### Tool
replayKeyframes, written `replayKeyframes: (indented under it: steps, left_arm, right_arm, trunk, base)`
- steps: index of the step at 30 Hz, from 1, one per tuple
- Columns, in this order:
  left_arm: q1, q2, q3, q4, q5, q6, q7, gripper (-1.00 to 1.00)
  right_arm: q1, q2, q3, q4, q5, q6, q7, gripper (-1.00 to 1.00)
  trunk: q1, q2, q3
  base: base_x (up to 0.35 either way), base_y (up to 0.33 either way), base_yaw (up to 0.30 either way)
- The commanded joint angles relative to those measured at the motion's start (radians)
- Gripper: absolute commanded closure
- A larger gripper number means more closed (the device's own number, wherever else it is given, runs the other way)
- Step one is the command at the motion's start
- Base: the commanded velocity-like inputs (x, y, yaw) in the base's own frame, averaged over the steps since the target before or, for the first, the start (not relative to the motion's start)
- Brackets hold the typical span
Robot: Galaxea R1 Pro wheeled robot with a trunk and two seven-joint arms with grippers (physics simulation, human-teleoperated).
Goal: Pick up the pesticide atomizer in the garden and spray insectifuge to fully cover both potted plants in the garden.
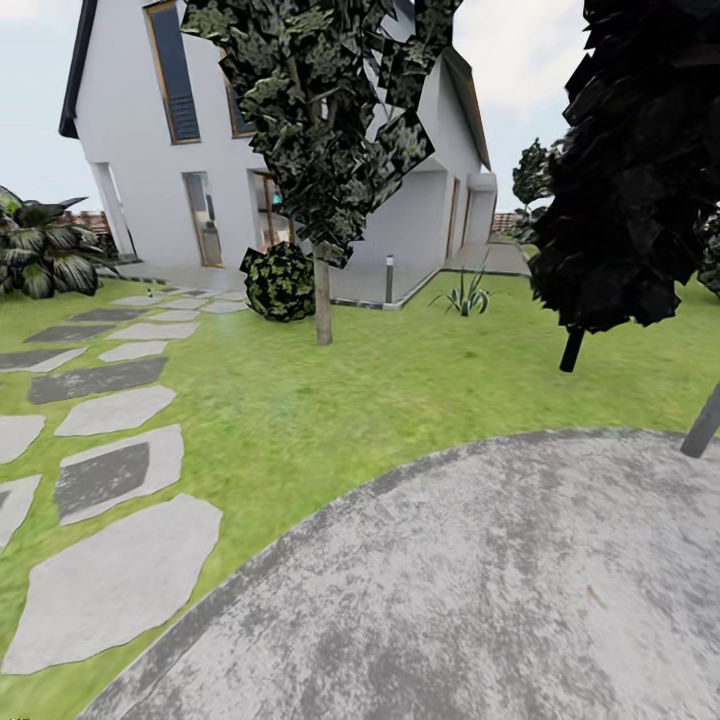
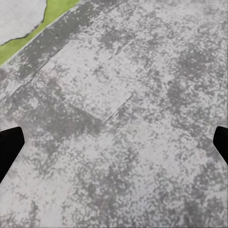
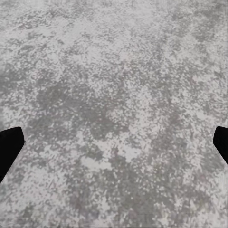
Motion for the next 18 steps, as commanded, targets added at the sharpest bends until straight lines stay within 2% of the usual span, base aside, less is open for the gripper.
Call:
replayKeyframes:
  steps: [1, 5, 13, 14, 15, 18]
  left_arm:
    - [-0.001, 0.000, -0.001, 0.001, 0.008, -0.003, -0.001, -1.00]
    - [-0.001, -0.001, -0.001, 0.000, 0.009, -0.003, -0.001, -1.00]
    - [-0.001, 0.000, 0.001, 0.000, 0.012, -0.002, 0.001, -1.00]
    - [-0.001, 0.000, 0.005, 0.000, 0.012, -0.002, 0.001, -1.00]
    - [-0.001, 0.000, 0.037, 0.000, 0.011, -0.003, 0.001, -1.00]
    - [-0.001, 0.000, 0.046, 0.000, 0.011, -0.003, 0.000, -1.00]
  right_arm:
    - [0.000, 0.000, 0.001, 0.000, 0.001, -0.003, 0.000, -1.00]
    - [0.000, 0.000, 0.002, 0.000, 0.003, -0.003, -0.001, -1.00]
    - [0.000, 0.001, 0.006, 0.000, 0.005, -0.002, 0.000, -1.00]
    - [0.000, 0.001, 0.006, 0.000, 0.005, -0.002, 0.000, -1.00]
    - [0.000, 0.000, 0.006, 0.000, 0.006, -0.001, 0.001, -1.00]
    - [0.000, -0.001, 0.005, 0.000, 0.007, -0.001, 0.001, -1.00]
  trunk:
    - [0.001, 0.000, -0.001]
    - [0.001, 0.000, -0.001]
    - [0.004, -0.007, -0.004]
    - [0.008, -0.014, -0.007]
    - [0.012, -0.021, -0.011]
    - [0.024, -0.042, -0.021]
  base:
    - [0.336, 0.000, 0.277]
    - [0.246, 0.000, 0.279]
    - [0.029, 0.000, 0.281]
    - [0.002, 0.000, 0.281]
    - [0.000, 0.000, 0.281]
    - [0.000, 0.000, 0.281]
